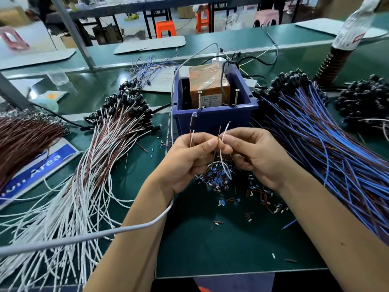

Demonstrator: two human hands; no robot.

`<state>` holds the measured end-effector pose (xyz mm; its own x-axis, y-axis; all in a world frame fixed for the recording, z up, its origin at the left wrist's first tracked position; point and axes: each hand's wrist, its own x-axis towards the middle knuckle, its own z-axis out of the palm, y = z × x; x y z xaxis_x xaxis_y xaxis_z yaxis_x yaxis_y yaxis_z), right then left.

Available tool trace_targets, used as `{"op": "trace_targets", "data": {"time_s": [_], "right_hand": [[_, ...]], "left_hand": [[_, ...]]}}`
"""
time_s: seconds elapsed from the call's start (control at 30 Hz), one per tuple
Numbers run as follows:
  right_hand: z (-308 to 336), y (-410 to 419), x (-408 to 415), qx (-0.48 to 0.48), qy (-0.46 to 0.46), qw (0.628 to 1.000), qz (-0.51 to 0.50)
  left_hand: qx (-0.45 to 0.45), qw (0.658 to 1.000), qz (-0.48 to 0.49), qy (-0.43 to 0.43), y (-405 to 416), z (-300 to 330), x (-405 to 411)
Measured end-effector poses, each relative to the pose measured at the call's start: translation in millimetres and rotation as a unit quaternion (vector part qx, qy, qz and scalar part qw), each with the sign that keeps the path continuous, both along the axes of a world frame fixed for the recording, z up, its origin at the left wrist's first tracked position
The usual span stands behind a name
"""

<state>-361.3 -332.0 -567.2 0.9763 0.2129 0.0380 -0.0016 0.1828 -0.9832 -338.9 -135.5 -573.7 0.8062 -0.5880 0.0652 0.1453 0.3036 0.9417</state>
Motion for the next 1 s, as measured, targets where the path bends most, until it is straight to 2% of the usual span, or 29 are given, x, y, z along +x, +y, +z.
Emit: {"op": "trace_targets", "data": {"time_s": [0.1, 0.2, 0.3, 0.43, 0.53, 0.6, 0.7, 1.0], "right_hand": [[1, -2, 2, 0.028, -0.017, 0.999, -0.024], [2, -4, 5, 0.071, -0.051, 0.993, -0.083], [0, -1, 7, -0.015, -0.134, 0.97, -0.201], [-4, 4, 10, -0.144, -0.242, 0.899, -0.336], [-3, 10, 10, -0.193, -0.28, 0.861, -0.378], [-3, 13, 9, -0.219, -0.286, 0.85, -0.384], [-5, 12, 7, -0.23, -0.285, 0.85, -0.378], [-5, 8, 3, -0.233, -0.282, 0.856, -0.366]], "left_hand": [[-0.012, 0.999, 0.034, -0.027, -2, 2, -2], [-0.028, 0.983, 0.16, -0.08, -2, 6, 0], [0.004, 0.934, 0.331, -0.135, -5, 9, 4], [0.04, 0.861, 0.471, -0.189, -13, 10, 8], [0.06, 0.836, 0.503, -0.211, -17, 8, 13], [0.068, 0.827, 0.513, -0.218, -18, 7, 14], [0.079, 0.818, 0.52, -0.234, -20, 8, 13], [0.102, 0.821, 0.504, -0.249, -21, 7, 11]]}}
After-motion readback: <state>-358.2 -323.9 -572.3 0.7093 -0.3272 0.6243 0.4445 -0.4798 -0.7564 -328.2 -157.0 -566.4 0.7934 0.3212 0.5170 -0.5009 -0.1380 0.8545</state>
